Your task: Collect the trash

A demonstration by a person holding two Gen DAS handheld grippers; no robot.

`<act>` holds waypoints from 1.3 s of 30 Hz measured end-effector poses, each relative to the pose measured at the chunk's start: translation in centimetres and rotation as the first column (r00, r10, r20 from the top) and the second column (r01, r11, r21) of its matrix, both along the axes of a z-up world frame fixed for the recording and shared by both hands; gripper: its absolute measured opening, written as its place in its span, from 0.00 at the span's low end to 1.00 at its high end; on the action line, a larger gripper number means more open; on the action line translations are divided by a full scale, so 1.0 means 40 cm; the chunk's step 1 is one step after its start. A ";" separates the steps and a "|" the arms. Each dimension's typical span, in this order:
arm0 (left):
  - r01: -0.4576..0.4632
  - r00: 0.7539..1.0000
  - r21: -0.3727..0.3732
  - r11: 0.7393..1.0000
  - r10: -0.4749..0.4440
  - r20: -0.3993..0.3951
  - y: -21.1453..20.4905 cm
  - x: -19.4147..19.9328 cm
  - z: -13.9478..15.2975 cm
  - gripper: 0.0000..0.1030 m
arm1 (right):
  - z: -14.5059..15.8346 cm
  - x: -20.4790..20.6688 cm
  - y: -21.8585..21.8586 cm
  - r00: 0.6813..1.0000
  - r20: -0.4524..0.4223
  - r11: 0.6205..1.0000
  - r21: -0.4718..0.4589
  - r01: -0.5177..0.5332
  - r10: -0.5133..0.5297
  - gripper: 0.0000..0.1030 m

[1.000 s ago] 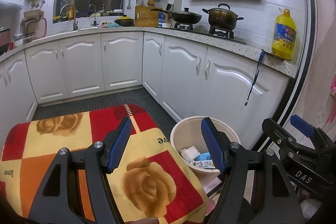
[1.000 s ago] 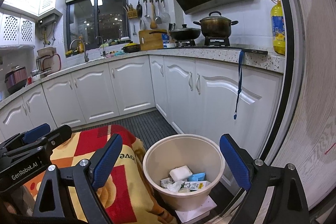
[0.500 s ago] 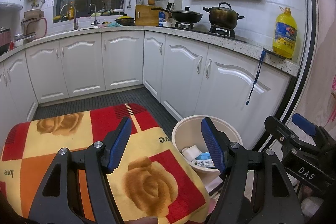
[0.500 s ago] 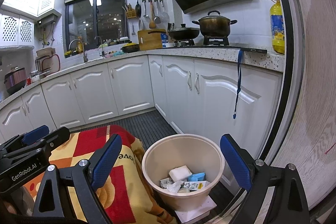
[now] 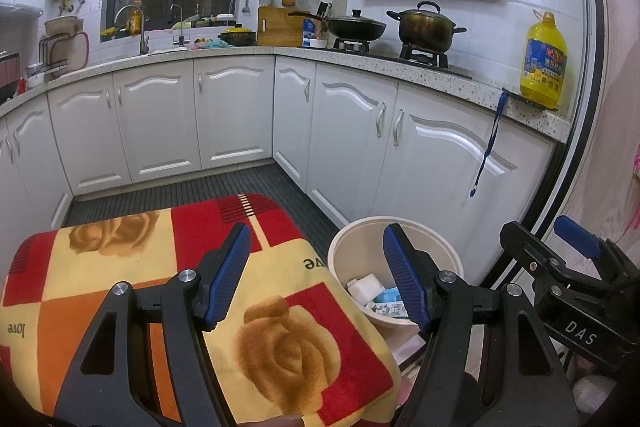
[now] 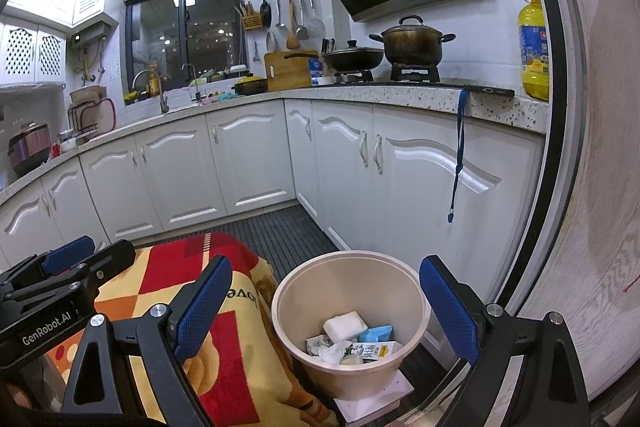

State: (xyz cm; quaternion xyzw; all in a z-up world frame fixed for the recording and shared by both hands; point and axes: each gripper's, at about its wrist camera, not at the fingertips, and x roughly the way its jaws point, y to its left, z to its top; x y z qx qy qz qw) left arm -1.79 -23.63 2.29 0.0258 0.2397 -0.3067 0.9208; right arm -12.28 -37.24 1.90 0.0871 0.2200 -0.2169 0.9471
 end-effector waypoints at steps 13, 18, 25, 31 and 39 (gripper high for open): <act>0.012 1.000 0.013 1.000 -0.012 -0.003 -0.007 -0.003 -0.007 0.66 | -0.001 0.002 -0.001 1.000 -0.002 1.000 0.002 -0.001 0.001 0.91; 0.011 1.000 0.013 1.000 -0.011 -0.003 -0.008 -0.004 -0.007 0.66 | 0.000 0.002 0.001 1.000 -0.003 1.000 0.001 -0.001 0.001 0.91; 0.013 1.000 0.014 1.000 -0.013 -0.003 -0.008 -0.004 -0.007 0.66 | -0.001 0.007 0.000 1.000 -0.008 1.000 0.004 -0.007 0.007 0.91; 0.016 1.000 0.019 1.000 -0.016 -0.004 -0.009 -0.004 -0.007 0.66 | -0.002 0.013 -0.002 1.000 -0.011 1.000 0.003 -0.013 0.013 0.91; 0.016 1.000 0.021 1.000 -0.016 -0.005 -0.009 -0.002 -0.008 0.66 | -0.002 0.014 -0.001 1.000 -0.012 1.000 0.003 -0.013 0.013 0.91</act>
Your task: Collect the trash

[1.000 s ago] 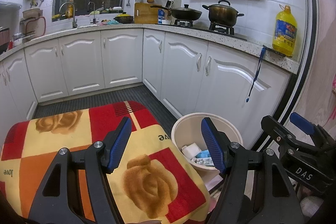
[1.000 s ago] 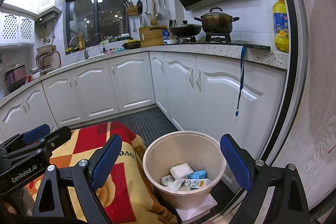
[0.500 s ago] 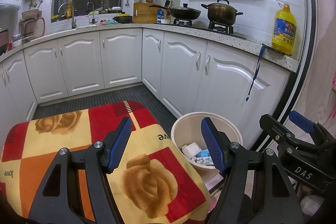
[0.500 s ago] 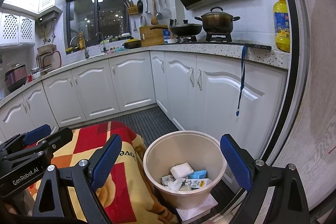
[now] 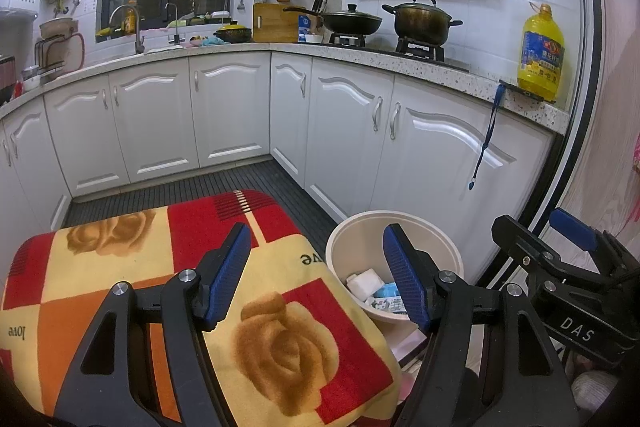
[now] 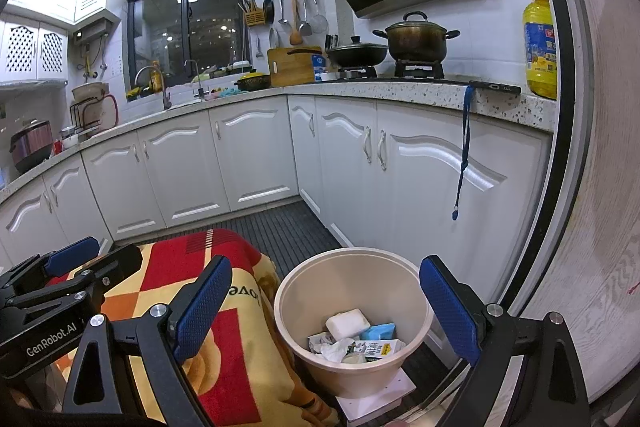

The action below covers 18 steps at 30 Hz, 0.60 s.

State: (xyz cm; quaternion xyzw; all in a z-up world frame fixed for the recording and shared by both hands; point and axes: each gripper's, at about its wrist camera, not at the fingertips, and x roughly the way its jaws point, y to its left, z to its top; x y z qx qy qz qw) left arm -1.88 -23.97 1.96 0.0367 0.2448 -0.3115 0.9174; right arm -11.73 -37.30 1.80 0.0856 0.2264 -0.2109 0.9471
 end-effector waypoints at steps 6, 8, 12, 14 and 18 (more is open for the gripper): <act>-0.001 1.000 0.000 1.000 0.001 0.000 -0.001 0.000 0.000 0.66 | -0.001 0.001 0.000 1.000 -0.001 1.000 0.000 0.000 0.000 0.91; -0.001 1.000 0.000 1.000 0.001 -0.001 -0.001 0.000 0.000 0.66 | -0.001 0.001 0.000 1.000 -0.001 1.000 0.000 0.000 0.000 0.91; 0.001 1.000 0.004 1.000 -0.001 -0.008 0.000 0.003 -0.006 0.66 | -0.001 0.001 -0.001 1.000 -0.002 1.000 0.001 0.000 0.000 0.91; 0.004 1.000 0.006 1.000 -0.003 -0.009 0.000 0.004 -0.011 0.66 | -0.002 0.002 -0.001 1.000 -0.002 1.000 0.002 -0.001 0.001 0.91; 0.005 1.000 0.008 1.000 -0.005 -0.011 0.001 0.004 -0.015 0.66 | -0.006 0.005 -0.001 1.000 -0.007 1.000 0.002 -0.001 0.001 0.91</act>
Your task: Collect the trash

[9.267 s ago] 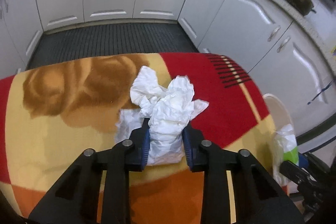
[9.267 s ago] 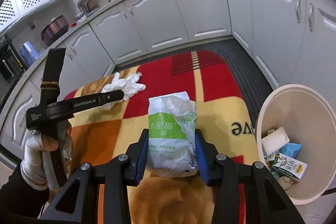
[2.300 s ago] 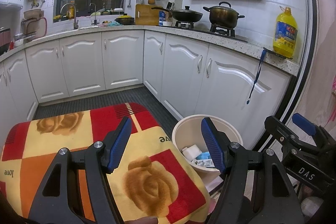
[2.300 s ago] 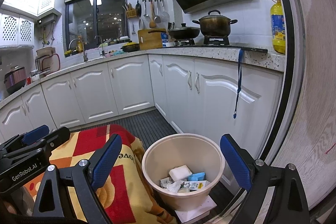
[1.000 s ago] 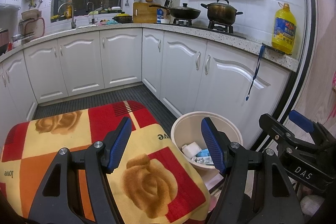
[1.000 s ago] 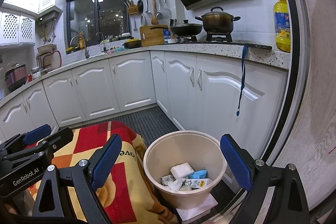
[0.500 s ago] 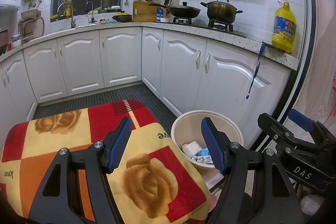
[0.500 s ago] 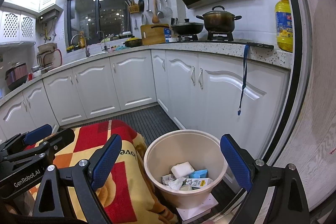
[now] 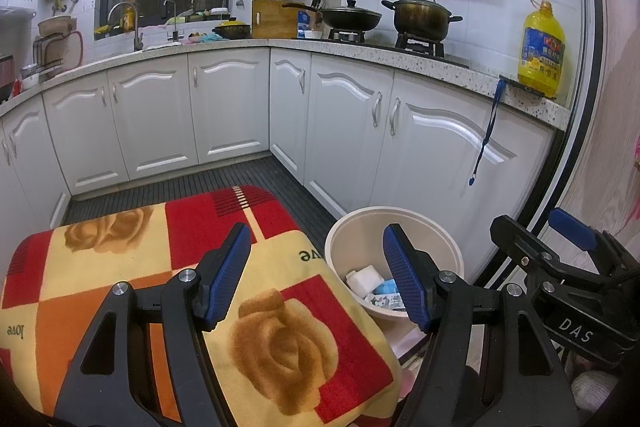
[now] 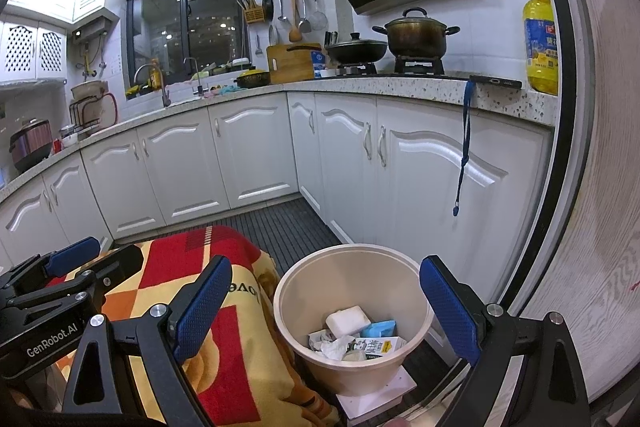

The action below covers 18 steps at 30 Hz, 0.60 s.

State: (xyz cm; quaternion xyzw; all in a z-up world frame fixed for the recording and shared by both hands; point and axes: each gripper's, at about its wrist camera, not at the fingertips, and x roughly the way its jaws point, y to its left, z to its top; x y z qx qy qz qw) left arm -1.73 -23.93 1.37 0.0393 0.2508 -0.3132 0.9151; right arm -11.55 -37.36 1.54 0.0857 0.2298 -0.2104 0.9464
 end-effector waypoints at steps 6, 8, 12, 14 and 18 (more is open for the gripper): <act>0.005 1.000 0.006 1.000 -0.005 0.000 -0.006 0.000 -0.002 0.66 | -0.007 0.001 0.001 1.000 -0.002 1.000 0.003 0.001 -0.001 0.91; 0.005 1.000 0.006 1.000 -0.005 -0.001 -0.006 0.000 -0.003 0.66 | -0.008 0.002 0.000 1.000 -0.003 1.000 0.003 0.002 -0.002 0.91; 0.007 1.000 0.008 1.000 -0.007 0.002 -0.009 0.000 -0.004 0.66 | -0.010 0.002 0.001 1.000 -0.003 1.000 0.005 0.001 -0.001 0.91; 0.008 1.000 0.008 1.000 -0.008 0.002 -0.010 0.000 -0.003 0.66 | -0.008 0.002 -0.001 1.000 -0.003 1.000 0.003 0.001 -0.001 0.91; 0.015 1.000 0.010 1.000 -0.015 0.003 -0.010 -0.002 -0.006 0.66 | -0.023 0.001 0.001 1.000 -0.010 1.000 0.007 0.001 -0.001 0.91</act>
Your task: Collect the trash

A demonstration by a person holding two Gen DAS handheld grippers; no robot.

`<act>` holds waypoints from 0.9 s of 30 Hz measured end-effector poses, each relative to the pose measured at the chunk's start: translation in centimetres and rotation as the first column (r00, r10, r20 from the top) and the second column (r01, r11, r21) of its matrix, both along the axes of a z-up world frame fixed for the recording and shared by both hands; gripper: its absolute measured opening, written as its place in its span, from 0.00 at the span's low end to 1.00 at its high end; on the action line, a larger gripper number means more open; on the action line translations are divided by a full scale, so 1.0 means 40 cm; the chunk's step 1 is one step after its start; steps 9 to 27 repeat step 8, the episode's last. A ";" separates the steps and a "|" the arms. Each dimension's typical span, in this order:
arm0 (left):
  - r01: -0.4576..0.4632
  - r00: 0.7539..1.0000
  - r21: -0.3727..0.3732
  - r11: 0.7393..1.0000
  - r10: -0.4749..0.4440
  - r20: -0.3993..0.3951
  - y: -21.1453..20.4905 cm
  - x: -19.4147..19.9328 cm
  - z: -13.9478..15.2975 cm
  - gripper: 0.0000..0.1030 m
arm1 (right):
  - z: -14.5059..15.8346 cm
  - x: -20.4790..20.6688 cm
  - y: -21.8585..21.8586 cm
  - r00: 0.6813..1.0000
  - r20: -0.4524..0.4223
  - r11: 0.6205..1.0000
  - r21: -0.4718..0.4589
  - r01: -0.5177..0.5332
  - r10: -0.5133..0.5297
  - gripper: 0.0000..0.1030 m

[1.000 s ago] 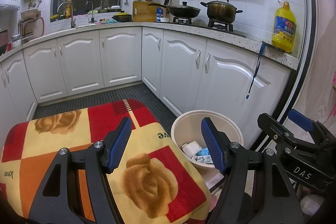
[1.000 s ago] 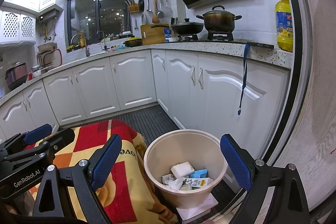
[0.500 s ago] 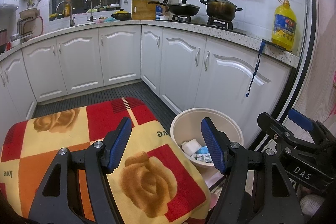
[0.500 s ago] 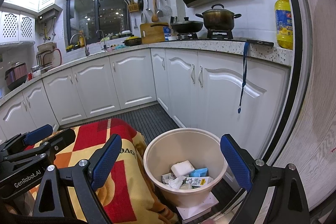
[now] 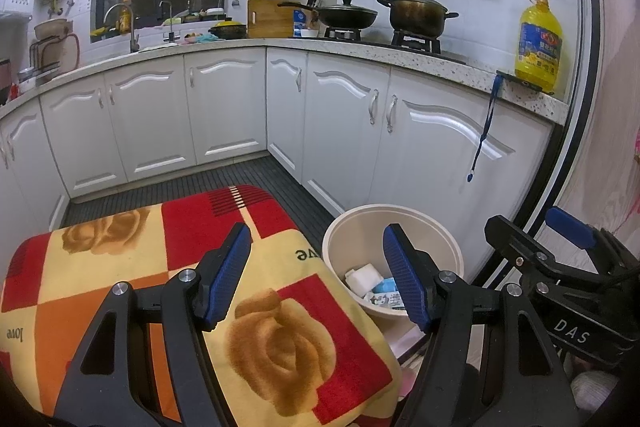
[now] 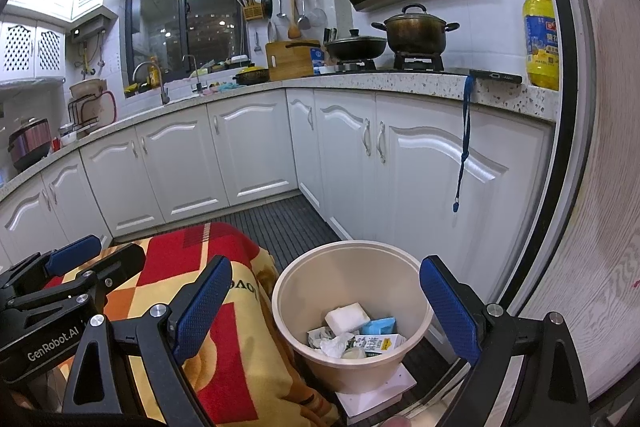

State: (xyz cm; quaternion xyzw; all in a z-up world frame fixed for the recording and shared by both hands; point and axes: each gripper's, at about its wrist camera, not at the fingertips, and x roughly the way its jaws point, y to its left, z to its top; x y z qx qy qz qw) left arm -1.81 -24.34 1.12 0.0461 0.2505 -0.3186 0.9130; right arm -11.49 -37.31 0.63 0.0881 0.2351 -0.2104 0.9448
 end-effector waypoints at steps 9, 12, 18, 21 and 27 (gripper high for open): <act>0.010 1.000 -0.005 1.000 -0.010 -0.010 0.002 0.009 -0.003 0.66 | -0.004 0.005 -0.004 1.000 -0.012 1.000 0.000 -0.005 0.005 0.91; 0.010 1.000 -0.005 1.000 -0.010 -0.010 0.002 0.009 -0.003 0.66 | -0.004 0.005 -0.004 1.000 -0.012 1.000 0.000 -0.005 0.005 0.91; 0.010 1.000 -0.005 1.000 -0.010 -0.010 0.002 0.009 -0.003 0.66 | -0.004 0.005 -0.004 1.000 -0.012 1.000 0.000 -0.005 0.005 0.91; 0.010 1.000 -0.005 1.000 -0.010 -0.010 0.002 0.009 -0.003 0.66 | -0.004 0.005 -0.004 1.000 -0.012 1.000 0.000 -0.005 0.005 0.91; 0.010 1.000 -0.005 1.000 -0.010 -0.010 0.002 0.009 -0.003 0.66 | -0.004 0.005 -0.004 1.000 -0.012 1.000 0.000 -0.005 0.005 0.91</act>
